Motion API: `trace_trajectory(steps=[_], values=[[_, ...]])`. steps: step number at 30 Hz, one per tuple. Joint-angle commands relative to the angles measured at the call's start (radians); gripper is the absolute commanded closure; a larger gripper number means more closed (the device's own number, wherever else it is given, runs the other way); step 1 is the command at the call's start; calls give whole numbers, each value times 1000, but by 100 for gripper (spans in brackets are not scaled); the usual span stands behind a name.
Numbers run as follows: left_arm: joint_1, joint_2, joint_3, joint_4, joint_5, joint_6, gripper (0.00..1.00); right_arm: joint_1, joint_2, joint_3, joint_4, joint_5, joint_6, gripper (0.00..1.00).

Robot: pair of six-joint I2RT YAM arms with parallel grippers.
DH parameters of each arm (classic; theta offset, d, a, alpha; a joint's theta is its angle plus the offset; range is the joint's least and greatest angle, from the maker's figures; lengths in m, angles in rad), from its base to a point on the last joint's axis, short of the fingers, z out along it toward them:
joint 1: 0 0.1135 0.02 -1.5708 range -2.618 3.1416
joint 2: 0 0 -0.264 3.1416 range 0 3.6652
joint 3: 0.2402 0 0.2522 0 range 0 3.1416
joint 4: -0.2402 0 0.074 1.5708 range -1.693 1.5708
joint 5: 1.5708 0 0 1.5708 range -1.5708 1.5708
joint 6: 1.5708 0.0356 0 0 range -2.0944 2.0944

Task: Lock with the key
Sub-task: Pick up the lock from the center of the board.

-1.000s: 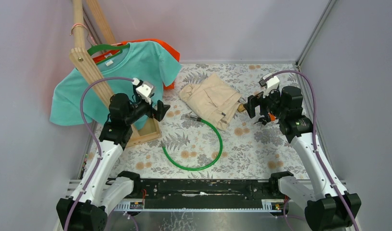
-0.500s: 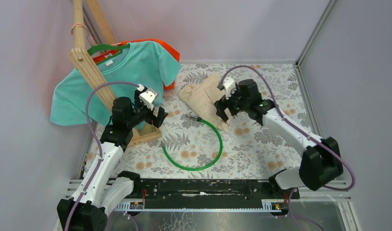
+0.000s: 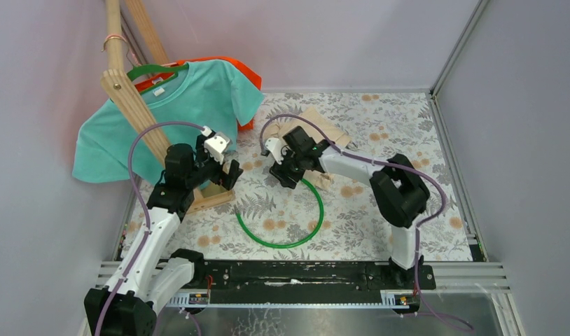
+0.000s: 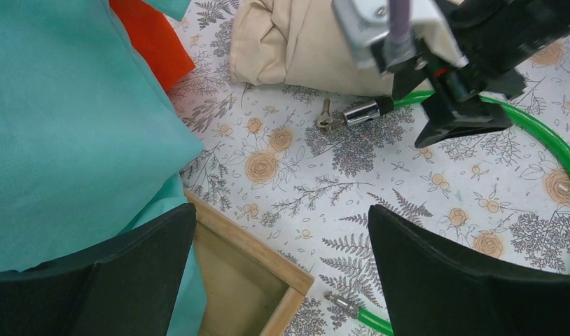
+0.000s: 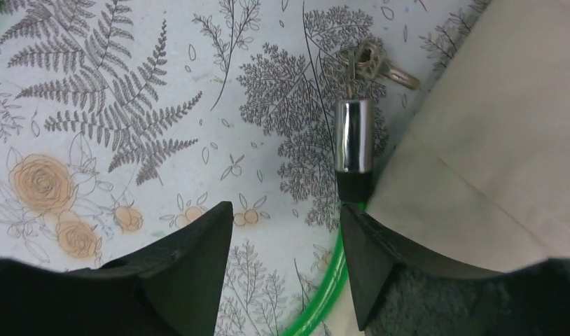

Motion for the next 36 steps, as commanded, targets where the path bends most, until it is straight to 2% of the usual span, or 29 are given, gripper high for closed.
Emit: trace_trajectory(steps=[1, 9, 21, 27, 36], values=[[17, -18, -8, 18, -2, 10, 0, 4, 77, 124, -69, 26, -40, 37], [28, -32, -8, 13, 18, 8, 0, 4, 161, 165, -75, 81, -83, 44], [36, -29, -15, 11, 31, 13, 0, 3, 120, 114, -9, 161, -140, 44], [38, -25, -15, 13, 35, 15, 0, 3, 153, 116, -27, 137, -142, 44], [39, -24, -17, 18, 33, 6, 0, 4, 188, 118, -35, 64, -98, 58]])
